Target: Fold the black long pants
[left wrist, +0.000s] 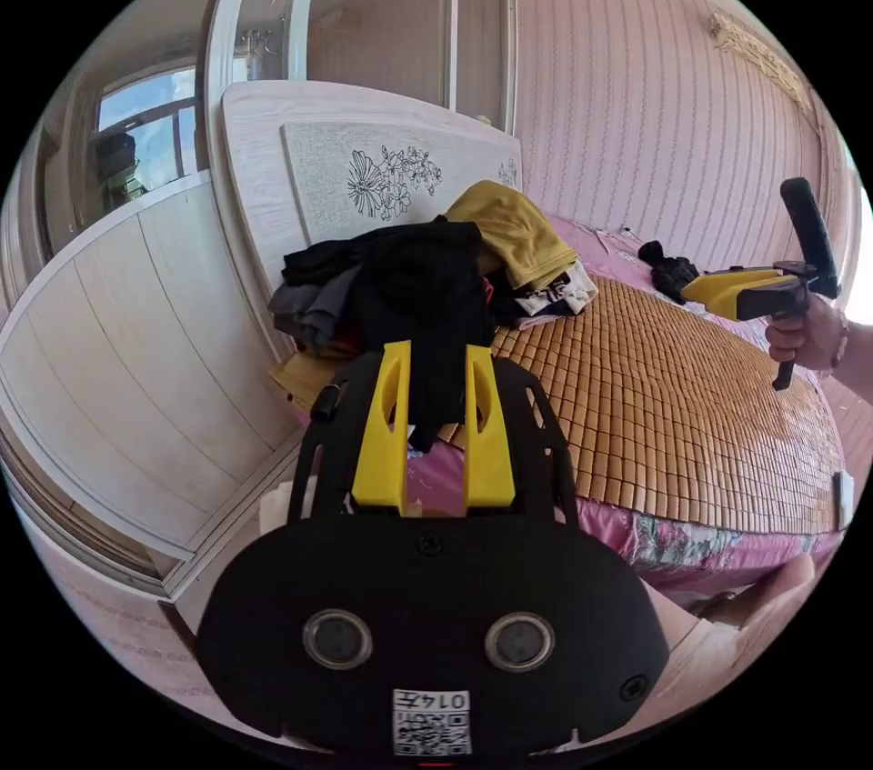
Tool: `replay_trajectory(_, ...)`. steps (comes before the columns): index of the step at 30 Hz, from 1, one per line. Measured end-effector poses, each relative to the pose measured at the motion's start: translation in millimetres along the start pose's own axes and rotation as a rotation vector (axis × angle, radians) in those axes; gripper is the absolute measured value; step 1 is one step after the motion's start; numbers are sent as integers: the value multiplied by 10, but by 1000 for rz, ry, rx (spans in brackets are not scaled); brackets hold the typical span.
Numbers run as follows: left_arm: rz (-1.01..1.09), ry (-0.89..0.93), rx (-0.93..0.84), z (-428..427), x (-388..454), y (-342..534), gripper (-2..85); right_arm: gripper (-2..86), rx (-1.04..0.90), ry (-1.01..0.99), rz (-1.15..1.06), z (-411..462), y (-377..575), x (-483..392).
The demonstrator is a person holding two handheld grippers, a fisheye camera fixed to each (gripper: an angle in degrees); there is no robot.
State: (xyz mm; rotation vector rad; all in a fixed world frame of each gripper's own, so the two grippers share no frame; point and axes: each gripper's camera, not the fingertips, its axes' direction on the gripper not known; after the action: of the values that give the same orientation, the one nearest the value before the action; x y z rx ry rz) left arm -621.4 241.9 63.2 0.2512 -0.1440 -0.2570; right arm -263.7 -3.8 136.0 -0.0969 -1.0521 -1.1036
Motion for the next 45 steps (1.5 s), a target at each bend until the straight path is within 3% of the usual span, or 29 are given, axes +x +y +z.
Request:
replay_trajectory(3,-14,-52,70,0,-354,-319,102,132,-14,-60,36,429,-700,141)
replay_trajectory(7,82,-83,26,241,-685,-726,120,146,-33,-35,177,1025,-1313,411)
replay_trajectory(13,33,-114,-37,640,-1220,-1183,121,116,2,-78,301,1282,-1490,647)
replay_trajectory(17,-95,26,-262,1287,-1530,-1297,99,114,-38,-44,254,1224,-1428,646)
replay_trajectory(21,-197,125,-193,1129,-1709,-1411,29,114,-27,-38,234,933,-1323,661)
replay_trajectory(26,233,92,32,202,-1019,-1981,5,124,111,-9,112,412,-1456,437)
replay_trajectory(29,358,212,128,-349,-661,-2315,1,153,170,165,-64,125,-1635,-34)
replay_trajectory(32,422,353,169,-755,-363,-2534,-1,171,221,259,-194,-169,-1747,-472)
replay_trajectory(35,393,443,213,-998,-156,-2633,-2,122,298,270,-221,-511,-1637,-713)
replay_trajectory(37,370,514,231,-1086,-54,-2676,-2,41,317,266,-207,-788,-1468,-753)
replay_trajectory(41,409,604,270,-1237,337,-2739,0,28,307,158,-158,-1327,-1193,-670)
replay_trajectory(45,447,726,268,-1229,715,-2762,7,26,348,186,-134,-2003,-623,-605)
